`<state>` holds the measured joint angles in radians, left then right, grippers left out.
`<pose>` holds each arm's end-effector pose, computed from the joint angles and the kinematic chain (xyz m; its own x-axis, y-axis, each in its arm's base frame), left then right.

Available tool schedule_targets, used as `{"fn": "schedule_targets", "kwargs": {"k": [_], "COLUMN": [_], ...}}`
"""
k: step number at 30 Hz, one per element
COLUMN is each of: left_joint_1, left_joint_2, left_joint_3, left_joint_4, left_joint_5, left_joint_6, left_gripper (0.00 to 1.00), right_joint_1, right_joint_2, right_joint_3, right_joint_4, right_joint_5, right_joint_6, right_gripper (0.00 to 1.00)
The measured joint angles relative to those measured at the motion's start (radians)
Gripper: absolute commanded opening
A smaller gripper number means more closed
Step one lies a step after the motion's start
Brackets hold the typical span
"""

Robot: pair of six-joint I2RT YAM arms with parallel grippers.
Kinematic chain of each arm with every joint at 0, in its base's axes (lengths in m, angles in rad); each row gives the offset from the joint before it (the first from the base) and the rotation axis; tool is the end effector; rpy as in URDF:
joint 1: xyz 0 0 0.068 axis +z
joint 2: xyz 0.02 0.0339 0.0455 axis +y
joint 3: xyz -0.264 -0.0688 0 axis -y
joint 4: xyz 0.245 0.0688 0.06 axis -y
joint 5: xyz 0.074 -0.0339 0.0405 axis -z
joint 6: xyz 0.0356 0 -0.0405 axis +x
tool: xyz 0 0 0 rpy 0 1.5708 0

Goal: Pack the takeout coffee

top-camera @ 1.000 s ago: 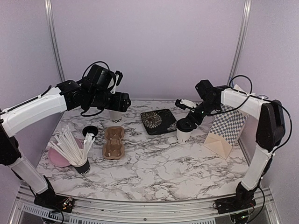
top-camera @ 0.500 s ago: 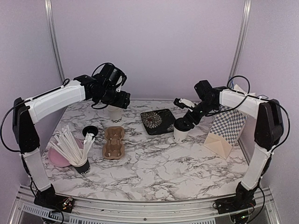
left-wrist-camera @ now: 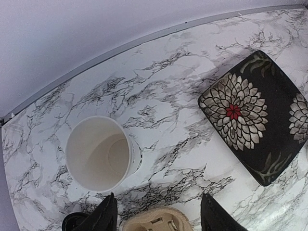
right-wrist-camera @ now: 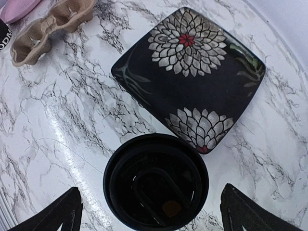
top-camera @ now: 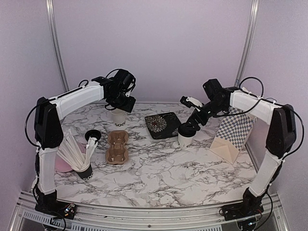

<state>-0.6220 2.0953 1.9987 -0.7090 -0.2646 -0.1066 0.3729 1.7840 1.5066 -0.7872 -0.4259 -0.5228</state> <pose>0.3930 -0.2703 0.2999 -0.6270 0.3232 -0.7088 0.3504 0.9296 0.1139 0.3481 0.1520 0.2691 -0.4469 -0.6631 -0.6005 -0.8558 0.5125 0.0710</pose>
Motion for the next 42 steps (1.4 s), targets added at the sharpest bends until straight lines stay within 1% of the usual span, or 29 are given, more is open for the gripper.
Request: {"fn": "schedule_targets", "kwargs": {"k": [3,8,12,15,17,20,26,35,38,40,42], "left_joint_1": [0.017,0.037,0.045,0.048,0.05,0.053,0.053,0.043,0.024,-0.011,-0.07], "left_joint_2": [0.043,0.115,0.176,0.223,0.245,0.265,0.269,0.246,0.182,0.101,0.0], "left_joint_3": [0.039,0.102,0.153,0.182,0.185,0.185,0.187,0.184,0.169,0.134,0.094], "left_joint_4": [-0.014,-0.027,-0.033,-0.04,-0.045,-0.06,-0.064,-0.072,-0.08,-0.082,-0.081], "left_joint_5": [-0.007,-0.021,-0.04,-0.06,-0.07,-0.085,-0.102,-0.104,-0.099,-0.094,-0.092], "left_joint_6": [0.005,0.011,0.019,0.024,0.027,0.031,0.043,0.063,0.091,0.117,0.139], "left_gripper": [0.54,0.48,0.44,0.36,0.35,0.24,0.0,0.0,0.0,0.0,0.0], "right_joint_1": [0.007,0.053,0.094,0.109,0.114,0.115,0.116,0.116,0.116,0.109,0.093], "right_joint_2": [-0.066,-0.196,-0.213,-0.213,-0.213,-0.213,-0.213,-0.213,-0.213,-0.213,-0.213], "right_joint_3": [-0.013,-0.073,-0.089,-0.105,-0.111,-0.114,-0.124,-0.124,-0.124,-0.119,-0.104], "right_joint_4": [0.007,0.03,0.04,0.042,0.042,0.046,0.049,0.052,0.053,0.053,0.053], "right_joint_5": [-0.021,-0.051,-0.059,-0.059,-0.059,-0.059,-0.058,-0.044,-0.026,-0.015,-0.017], "right_joint_6": [0.0,-0.002,-0.009,-0.014,-0.02,-0.026,-0.028,-0.032,-0.031,-0.027,-0.013], "right_gripper": [0.97,0.97,0.96,0.95,0.94,0.94,0.93,0.93,0.93,0.92,0.92]}}
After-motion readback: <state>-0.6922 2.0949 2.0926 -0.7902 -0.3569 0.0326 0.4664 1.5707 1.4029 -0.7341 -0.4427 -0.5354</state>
